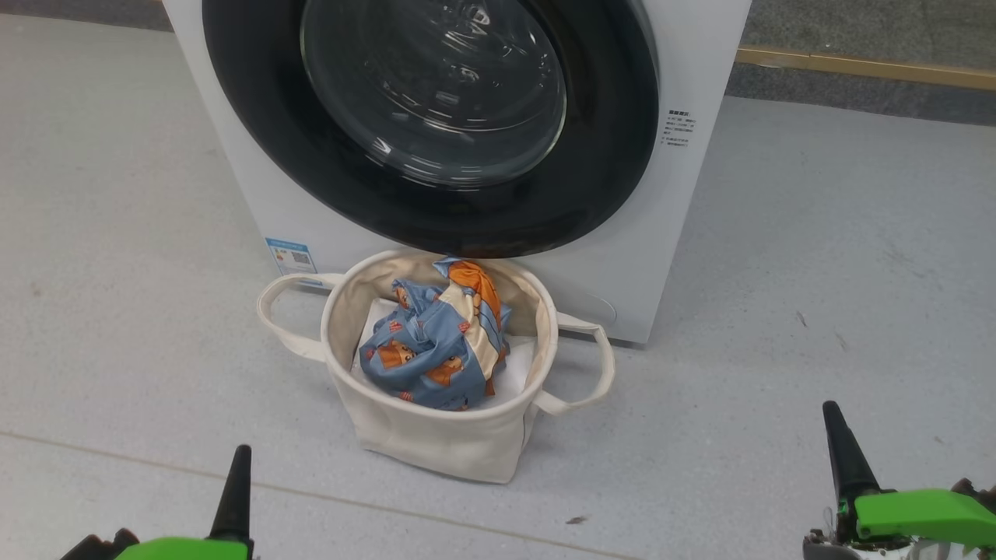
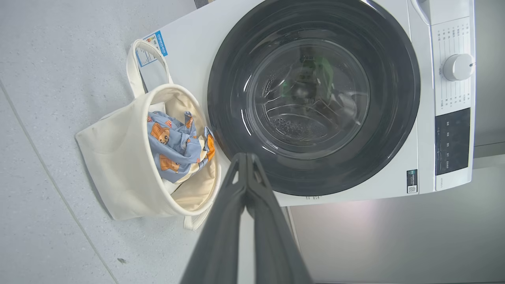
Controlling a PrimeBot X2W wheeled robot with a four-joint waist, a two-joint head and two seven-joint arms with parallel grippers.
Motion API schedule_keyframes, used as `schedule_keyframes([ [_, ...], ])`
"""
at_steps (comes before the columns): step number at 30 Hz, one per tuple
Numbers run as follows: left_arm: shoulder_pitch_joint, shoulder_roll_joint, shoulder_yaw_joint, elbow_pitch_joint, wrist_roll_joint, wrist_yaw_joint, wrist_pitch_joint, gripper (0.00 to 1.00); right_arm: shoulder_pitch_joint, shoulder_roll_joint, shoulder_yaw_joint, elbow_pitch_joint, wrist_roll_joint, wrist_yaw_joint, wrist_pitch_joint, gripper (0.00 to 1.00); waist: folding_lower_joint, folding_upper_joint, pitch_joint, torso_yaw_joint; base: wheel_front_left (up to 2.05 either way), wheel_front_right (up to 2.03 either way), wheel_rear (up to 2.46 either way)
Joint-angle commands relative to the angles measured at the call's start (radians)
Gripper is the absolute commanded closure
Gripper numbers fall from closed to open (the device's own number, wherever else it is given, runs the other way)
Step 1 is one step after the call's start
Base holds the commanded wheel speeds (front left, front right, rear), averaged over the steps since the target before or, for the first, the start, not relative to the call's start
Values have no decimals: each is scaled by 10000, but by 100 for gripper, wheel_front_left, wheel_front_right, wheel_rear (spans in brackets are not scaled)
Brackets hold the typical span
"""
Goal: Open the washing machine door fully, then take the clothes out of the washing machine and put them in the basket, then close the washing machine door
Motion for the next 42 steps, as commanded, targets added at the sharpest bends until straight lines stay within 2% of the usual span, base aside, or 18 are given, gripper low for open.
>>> schedule_keyframes([
  [1, -513, 117, 347, -376, -291, -56, 110, 100, -536, -185, 123, -271, 273, 1, 92, 100, 0, 0, 0, 9, 0, 0, 0],
  [28, -630, 141, 576, -520, -3335, -71, 873, 100, -786, -183, -46, 35, 3022, 0, 882, 100, 0, 0, 2, 184, 0, 0, 0],
  [42, -631, 141, 577, -521, -3357, -71, 878, 100, -792, -147, -98, 41, 2999, 0, 928, 100, 0, 0, 2, 186, 0, 0, 0],
])
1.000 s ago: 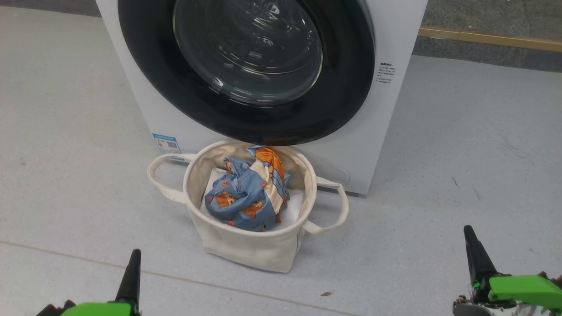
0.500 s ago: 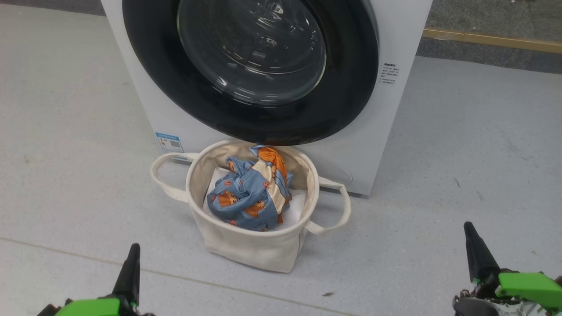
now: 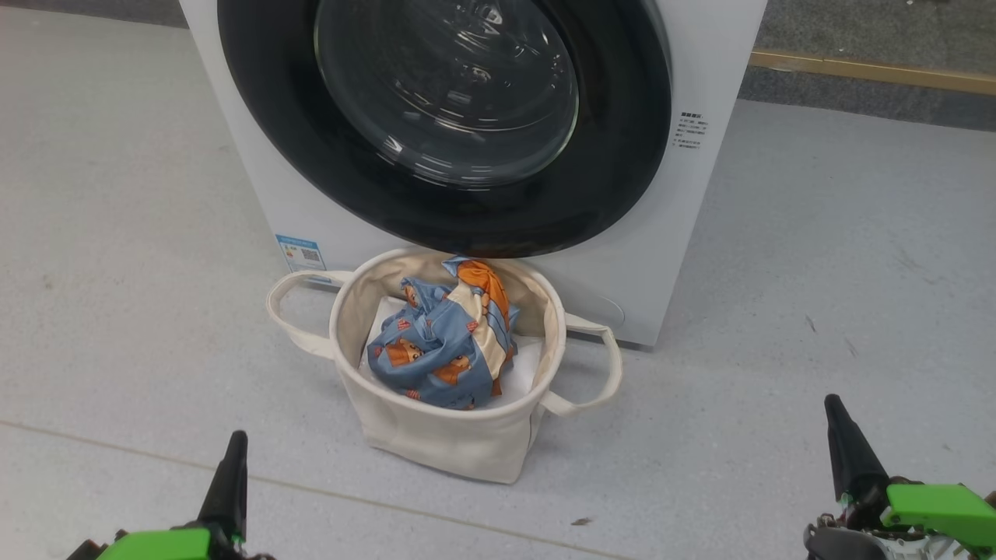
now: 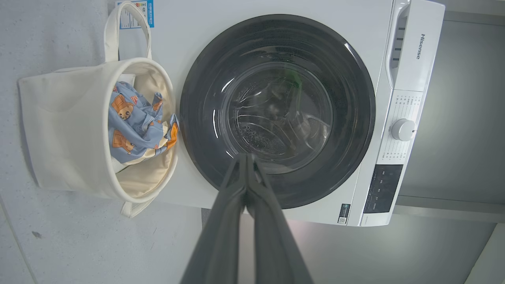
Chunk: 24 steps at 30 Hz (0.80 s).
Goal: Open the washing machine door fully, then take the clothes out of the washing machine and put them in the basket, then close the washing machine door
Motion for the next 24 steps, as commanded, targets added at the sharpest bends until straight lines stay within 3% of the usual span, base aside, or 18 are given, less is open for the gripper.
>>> schedule_keyframes([
  [1, -436, 137, 345, -360, -28, -69, 80, 100, -473, -137, 182, -308, 17, 2, 99, 100, 0, -1, 0, -1, 0, 0, 0],
  [24, -436, 137, 344, -361, -29, -69, 80, 100, -479, -91, 116, -304, -38, 2, 152, 100, 0, -1, 0, -1, 0, 0, 0],
])
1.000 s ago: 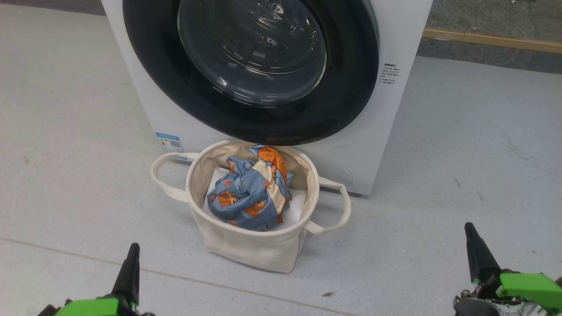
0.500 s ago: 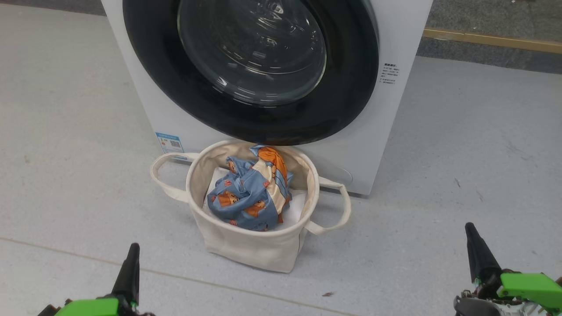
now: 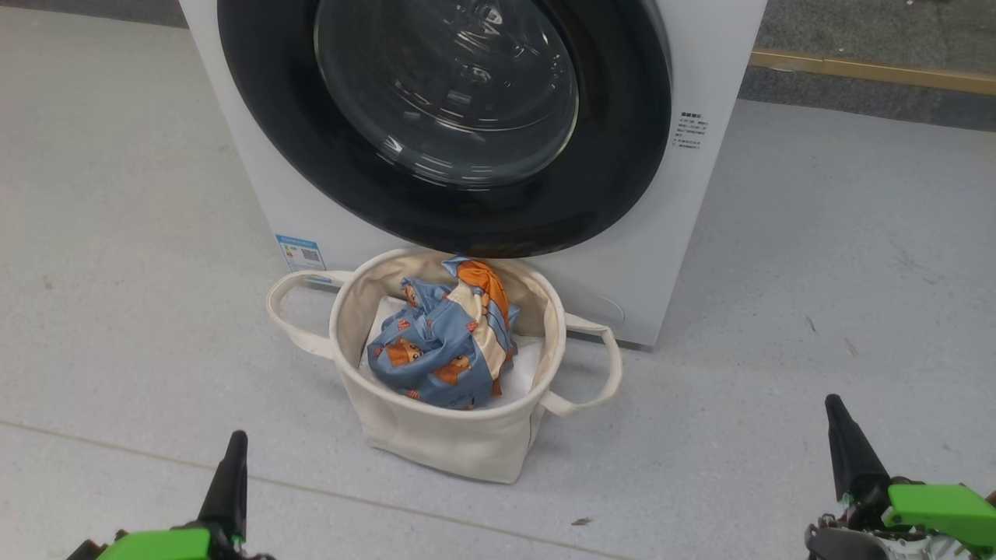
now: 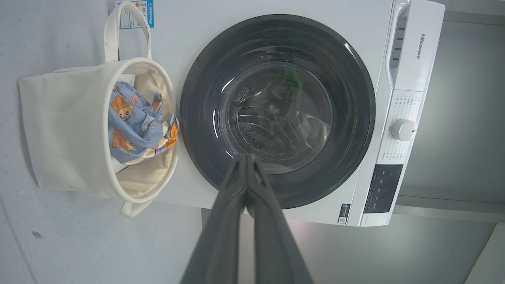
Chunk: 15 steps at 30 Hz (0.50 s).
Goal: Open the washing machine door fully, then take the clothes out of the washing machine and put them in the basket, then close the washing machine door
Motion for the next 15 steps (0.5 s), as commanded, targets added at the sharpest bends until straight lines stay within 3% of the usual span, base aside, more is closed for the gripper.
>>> schedule_keyframes([
  [1, -436, 137, 344, -361, -29, -69, 82, 100, -479, -91, 167, -306, -39, 2, 66, 100, 0, 0, 0, 0, 0, 0, 0],
  [15, -436, 137, 344, -361, -29, -69, 82, 100, -482, -65, 131, -304, -69, 2, 95, 100, 0, 0, 0, 0, 0, 0, 0],
])
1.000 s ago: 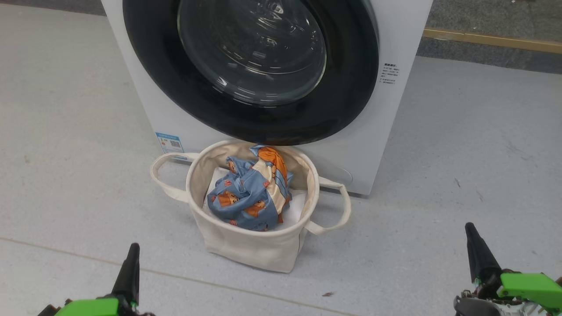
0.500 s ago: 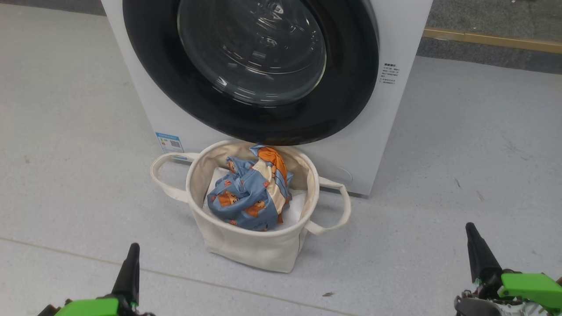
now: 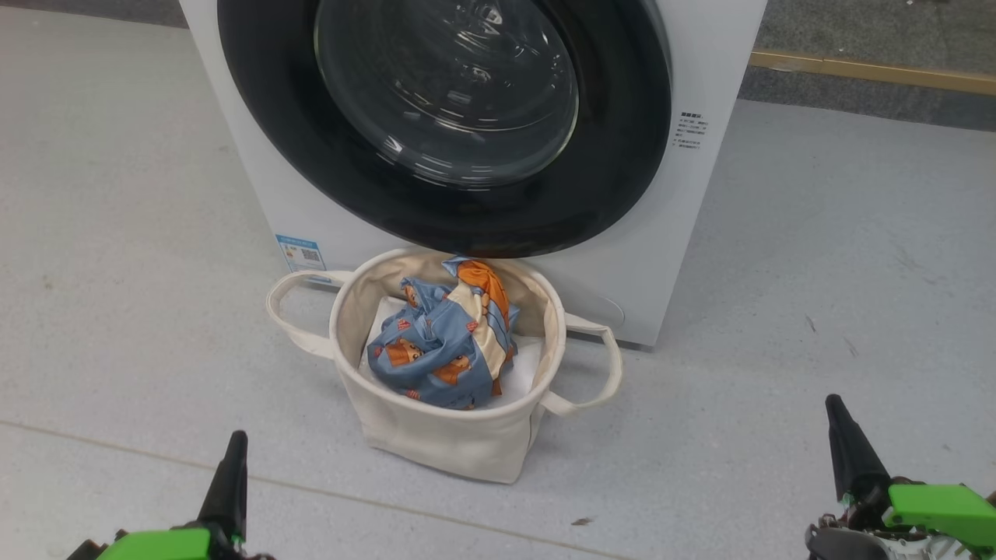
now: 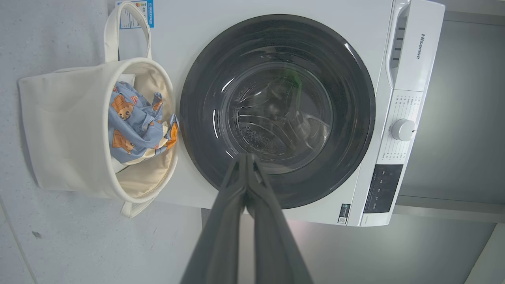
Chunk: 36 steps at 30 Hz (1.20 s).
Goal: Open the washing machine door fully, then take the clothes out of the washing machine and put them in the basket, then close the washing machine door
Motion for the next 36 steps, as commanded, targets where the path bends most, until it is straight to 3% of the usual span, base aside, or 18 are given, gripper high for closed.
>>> schedule_keyframes([
  [1, -436, 137, 344, -361, -29, -69, 80, 100, -482, -73, 160, -305, -55, 2, 81, 100, 0, 0, 0, 0, 0, 0, 0],
  [36, -436, 137, 344, -362, -29, -69, 79, 100, -488, -30, 98, -302, -107, 2, 131, 100, 0, 0, 0, 0, 0, 0, 0],
])
